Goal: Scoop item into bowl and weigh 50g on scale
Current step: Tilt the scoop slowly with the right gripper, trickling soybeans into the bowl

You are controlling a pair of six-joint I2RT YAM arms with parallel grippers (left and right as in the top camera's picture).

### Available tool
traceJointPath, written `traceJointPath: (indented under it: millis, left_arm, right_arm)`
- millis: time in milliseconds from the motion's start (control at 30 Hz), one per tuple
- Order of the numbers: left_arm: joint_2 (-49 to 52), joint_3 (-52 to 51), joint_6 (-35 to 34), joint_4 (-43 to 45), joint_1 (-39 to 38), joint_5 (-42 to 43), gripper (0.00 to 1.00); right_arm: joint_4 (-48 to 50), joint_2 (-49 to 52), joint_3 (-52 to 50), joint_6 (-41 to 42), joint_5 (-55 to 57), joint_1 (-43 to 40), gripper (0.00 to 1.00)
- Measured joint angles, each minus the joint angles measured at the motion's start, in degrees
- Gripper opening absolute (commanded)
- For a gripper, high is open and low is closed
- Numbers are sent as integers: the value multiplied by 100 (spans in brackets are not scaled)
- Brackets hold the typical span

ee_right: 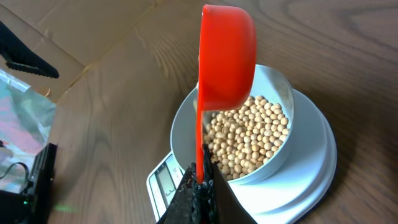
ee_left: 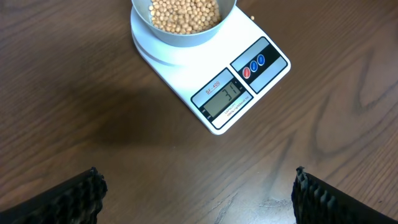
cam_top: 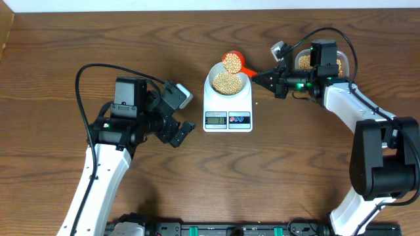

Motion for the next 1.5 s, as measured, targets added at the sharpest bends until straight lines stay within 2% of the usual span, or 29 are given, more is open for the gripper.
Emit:
traceJointPath:
  millis: [1500]
  left_arm:
    - [0, 0, 0, 0, 0, 0, 98]
  right_arm:
    - [-83, 2, 0, -129, 212, 4, 1]
